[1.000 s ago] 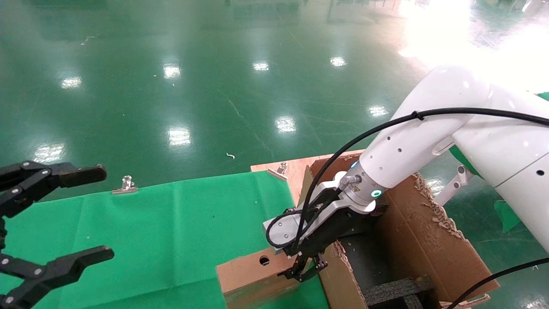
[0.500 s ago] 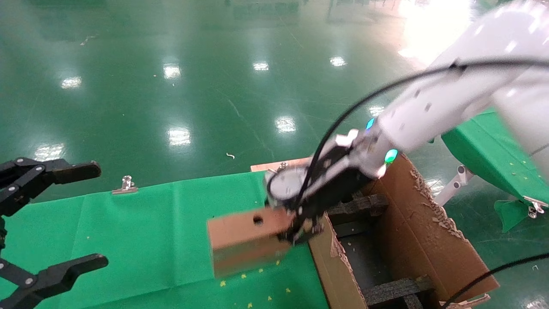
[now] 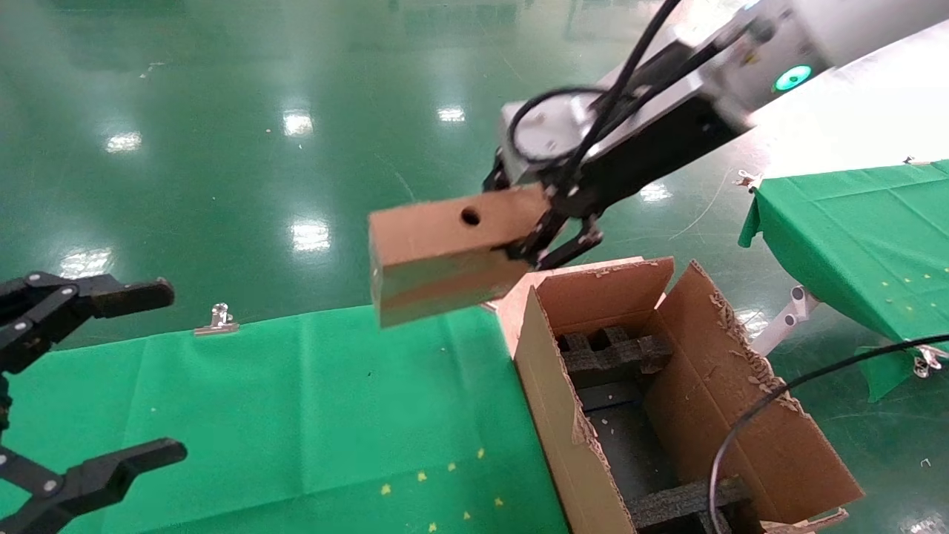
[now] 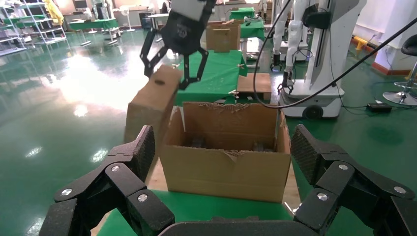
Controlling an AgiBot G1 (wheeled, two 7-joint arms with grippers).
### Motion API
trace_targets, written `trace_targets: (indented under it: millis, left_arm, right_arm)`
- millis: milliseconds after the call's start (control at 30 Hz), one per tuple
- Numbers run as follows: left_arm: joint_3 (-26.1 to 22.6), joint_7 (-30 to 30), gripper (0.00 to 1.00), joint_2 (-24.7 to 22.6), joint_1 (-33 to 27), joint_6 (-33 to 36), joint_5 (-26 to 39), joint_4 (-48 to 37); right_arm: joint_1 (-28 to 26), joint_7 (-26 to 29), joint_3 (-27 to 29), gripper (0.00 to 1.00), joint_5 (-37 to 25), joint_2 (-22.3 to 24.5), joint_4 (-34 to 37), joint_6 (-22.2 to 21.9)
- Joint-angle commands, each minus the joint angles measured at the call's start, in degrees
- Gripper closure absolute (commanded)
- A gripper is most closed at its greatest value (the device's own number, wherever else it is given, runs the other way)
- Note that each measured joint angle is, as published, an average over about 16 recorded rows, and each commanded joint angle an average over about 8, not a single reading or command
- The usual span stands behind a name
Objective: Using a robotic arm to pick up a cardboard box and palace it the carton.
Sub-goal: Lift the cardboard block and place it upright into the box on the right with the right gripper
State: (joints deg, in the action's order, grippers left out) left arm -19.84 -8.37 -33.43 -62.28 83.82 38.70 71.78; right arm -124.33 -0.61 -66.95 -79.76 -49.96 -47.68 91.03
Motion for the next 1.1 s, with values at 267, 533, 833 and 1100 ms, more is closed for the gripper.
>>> trace_targets:
  millis: [267, 533, 833, 1100]
  left_arm:
    - [0.0, 0.0, 0.0, 0.0, 0.0, 0.0, 0.0, 0.0]
    - [0.0, 0.0, 0.0, 0.0, 0.0, 0.0, 0.0, 0.0]
    - [0.0, 0.0, 0.0, 0.0, 0.0, 0.0, 0.0, 0.0]
    - [0.0, 0.0, 0.0, 0.0, 0.0, 0.0, 0.0, 0.0]
  right_arm:
    - [-6.7, 1.7, -6.7, 1.0, -0.8, 8.9, -0.2, 0.2]
    - [-11.9, 6.9, -15.1, 1.0, -3.3, 20.6, -7.0, 0.3]
    - [-14.7, 13.0, -21.0, 1.0, -3.6, 28.8, -15.0, -0.4]
    - [-15.6, 14.3, -22.0, 1.0, -4.5, 30.1, -16.4, -1.2]
